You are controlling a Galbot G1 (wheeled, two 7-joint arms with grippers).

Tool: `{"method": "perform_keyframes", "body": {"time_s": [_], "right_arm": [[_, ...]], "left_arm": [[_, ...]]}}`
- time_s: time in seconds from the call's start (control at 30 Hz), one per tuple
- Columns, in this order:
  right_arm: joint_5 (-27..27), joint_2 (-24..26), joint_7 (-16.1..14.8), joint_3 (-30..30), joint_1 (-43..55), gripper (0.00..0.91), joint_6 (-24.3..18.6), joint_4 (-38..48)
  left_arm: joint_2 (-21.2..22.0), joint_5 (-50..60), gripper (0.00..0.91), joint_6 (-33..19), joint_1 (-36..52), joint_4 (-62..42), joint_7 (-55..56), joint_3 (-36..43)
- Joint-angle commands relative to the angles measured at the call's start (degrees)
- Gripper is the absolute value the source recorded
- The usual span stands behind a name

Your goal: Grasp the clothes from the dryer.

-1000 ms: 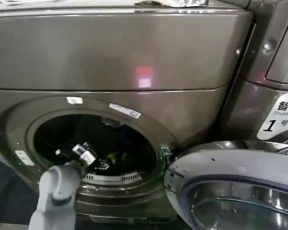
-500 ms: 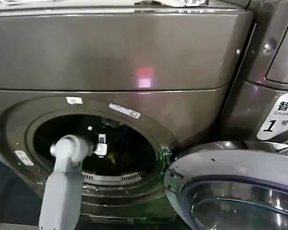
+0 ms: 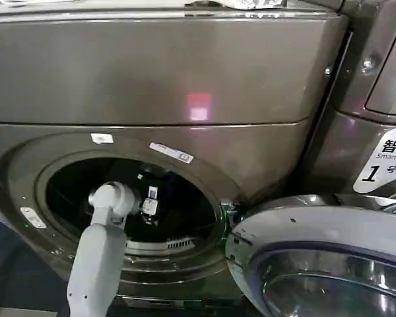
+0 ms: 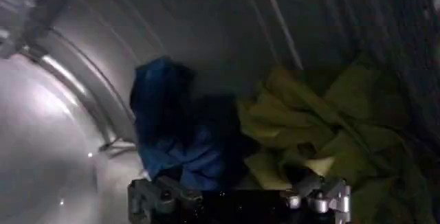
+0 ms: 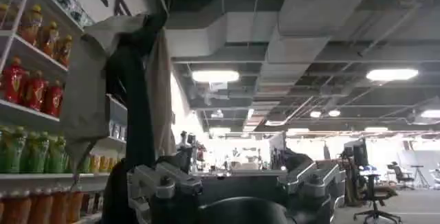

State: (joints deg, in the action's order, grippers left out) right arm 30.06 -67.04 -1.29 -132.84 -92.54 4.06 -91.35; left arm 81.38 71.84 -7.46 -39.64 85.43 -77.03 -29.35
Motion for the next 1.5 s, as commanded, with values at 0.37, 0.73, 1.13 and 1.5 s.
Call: {"method": "perform_keyframes", "body": {"time_s": [0.37,0.73,1.13,1.5], "right_arm": [[0.0,0.3,0.0,0.4,0.1,0.907,0.1,-0.5],[0.0,0.3,-0.1,0.5,0.2,0.907,0.1,-0.3],[0.1,0.3,-0.3,0.6,-0.1,0.907,0.3,-0.5],[0.6,-0.4,0.3,1.4,0.5,0.907,3.2,-3.0]], "left_arm": [[-1.1,-5.6,0.0,3.2,0.7,-4.4,-0.2,-0.6],[-1.0,-9.6,0.0,3.4,1.1,-3.6,0.5,-1.6],[0.5,-28.3,0.0,13.3,-0.5,3.2,35.0,-1.9],[5.9,-63.4,0.0,29.8,-6.5,13.2,83.4,-0.5]]}}
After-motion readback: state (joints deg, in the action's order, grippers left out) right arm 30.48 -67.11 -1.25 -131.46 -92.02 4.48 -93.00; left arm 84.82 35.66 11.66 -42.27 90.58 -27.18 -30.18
